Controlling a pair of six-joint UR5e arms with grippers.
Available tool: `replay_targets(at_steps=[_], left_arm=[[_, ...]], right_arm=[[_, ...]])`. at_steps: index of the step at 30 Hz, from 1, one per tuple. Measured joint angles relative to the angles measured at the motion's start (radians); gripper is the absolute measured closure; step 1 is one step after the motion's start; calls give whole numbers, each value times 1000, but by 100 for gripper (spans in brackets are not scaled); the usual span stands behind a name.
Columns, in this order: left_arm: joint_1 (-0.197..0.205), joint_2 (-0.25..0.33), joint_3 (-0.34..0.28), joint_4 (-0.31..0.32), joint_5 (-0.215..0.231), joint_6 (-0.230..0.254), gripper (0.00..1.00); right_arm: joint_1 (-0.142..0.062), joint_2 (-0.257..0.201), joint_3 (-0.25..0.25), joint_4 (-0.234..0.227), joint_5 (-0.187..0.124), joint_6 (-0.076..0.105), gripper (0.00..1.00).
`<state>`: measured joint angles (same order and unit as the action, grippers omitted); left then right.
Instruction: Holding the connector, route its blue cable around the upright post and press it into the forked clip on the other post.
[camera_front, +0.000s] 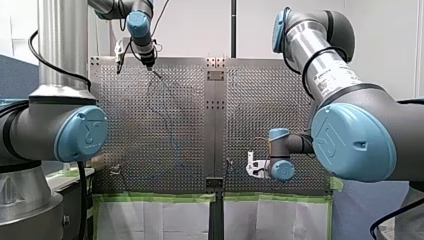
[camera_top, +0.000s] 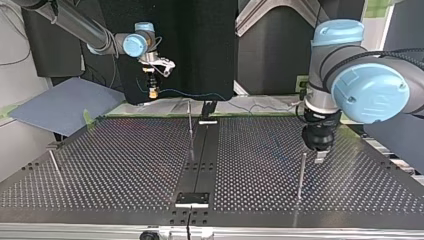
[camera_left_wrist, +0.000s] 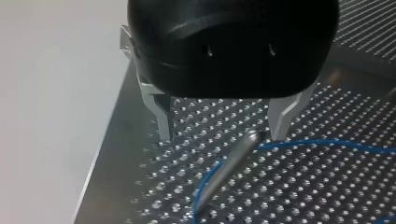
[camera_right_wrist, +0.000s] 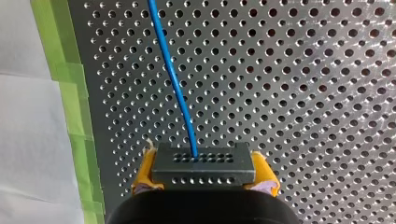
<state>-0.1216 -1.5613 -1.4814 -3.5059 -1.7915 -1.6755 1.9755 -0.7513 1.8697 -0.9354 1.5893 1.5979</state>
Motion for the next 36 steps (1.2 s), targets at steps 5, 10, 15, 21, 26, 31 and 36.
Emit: replay_targets(at_steps=[5,10,15,21,26,31,36], left_arm=[[-3,0,0,-47,-1,0,0],[-5,-1,0,-94,-8,-2,0],[-7,-1,0,-128,-45,-5,0],[-12,0,0,-134,-68,-6,0],[-16,1,0,-134,-72,-7,0],[-20,1,0,-134,-73,-7,0],[-26,0,0,-134,-73,-8,0]], right_arm=[[0,0,0,1,0,0,100],[0,0,0,1,0,-1,100],[0,0,0,2,0,-1,100],[0,0,0,3,0,-1,100],[0,0,0,3,0,-2,100],[0,0,0,3,0,-2,100],[0,0,0,4,0,-2,100]])
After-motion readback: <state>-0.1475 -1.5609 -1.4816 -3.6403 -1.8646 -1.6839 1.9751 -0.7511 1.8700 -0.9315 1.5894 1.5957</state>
